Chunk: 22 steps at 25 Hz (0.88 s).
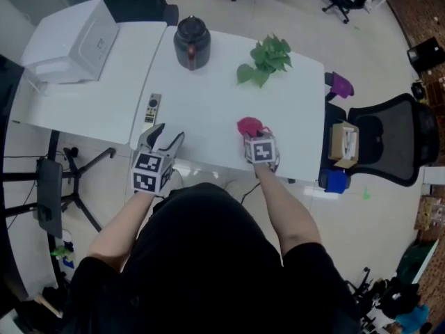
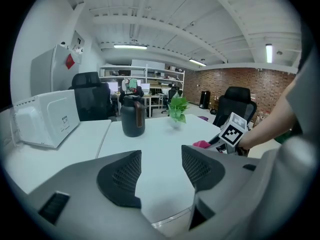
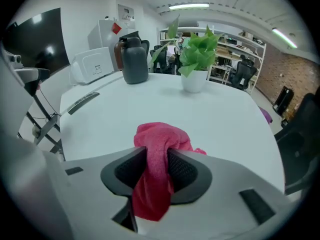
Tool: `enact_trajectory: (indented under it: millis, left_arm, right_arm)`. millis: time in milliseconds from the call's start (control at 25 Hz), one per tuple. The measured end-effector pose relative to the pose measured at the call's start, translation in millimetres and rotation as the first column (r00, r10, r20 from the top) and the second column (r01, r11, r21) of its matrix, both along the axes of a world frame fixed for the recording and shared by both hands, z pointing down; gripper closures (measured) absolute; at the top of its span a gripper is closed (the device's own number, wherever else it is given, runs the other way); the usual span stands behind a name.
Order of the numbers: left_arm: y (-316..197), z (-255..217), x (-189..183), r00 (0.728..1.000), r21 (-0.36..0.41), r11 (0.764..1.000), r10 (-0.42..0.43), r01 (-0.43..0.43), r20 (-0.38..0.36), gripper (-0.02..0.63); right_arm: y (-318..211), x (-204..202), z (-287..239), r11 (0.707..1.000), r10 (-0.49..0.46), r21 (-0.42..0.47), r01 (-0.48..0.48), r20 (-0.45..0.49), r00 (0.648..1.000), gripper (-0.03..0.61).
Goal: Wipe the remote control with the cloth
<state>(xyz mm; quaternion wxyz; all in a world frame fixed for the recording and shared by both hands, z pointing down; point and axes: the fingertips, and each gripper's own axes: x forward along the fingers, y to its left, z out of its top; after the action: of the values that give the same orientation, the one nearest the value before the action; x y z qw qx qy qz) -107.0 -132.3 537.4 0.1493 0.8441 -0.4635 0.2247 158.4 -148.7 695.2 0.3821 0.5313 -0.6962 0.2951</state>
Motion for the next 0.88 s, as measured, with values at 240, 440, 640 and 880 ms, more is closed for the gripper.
enact_trajectory:
  millis: [240, 440, 640, 880]
  left_arm:
    - [-5.5, -15.9, 13.1, 0.999, 0.040, 0.998, 0.039, -0.038, -0.027, 0.365]
    - [-9.4, -48.8, 40.2, 0.989, 0.106, 0.987, 0.129, -0.122, -0.070, 0.376]
    - [-5.4, -85.5, 74.1, 0.966, 0.188, 0.956, 0.245, -0.226, -0.081, 0.407]
    - [4.1, -110.4, 97.1, 0.939, 0.250, 0.913, 0.342, -0.323, -0.034, 0.531]
  right_arm:
    - [-3.7, 5.5, -60.9, 0.981, 0.011, 0.195, -0.021, 0.055, 0.998, 0.420]
    - [5.1, -33.7, -174.5, 0.905, -0.119, 0.424, 0.029, 0.187, 0.975, 0.422]
    - [20.7, -79.7, -245.6, 0.840, -0.257, 0.537, 0.082, 0.260, 0.931, 0.511]
    - [34.2, -111.4, -284.0, 0.788, -0.354, 0.604, 0.121, 0.283, 0.891, 0.560]
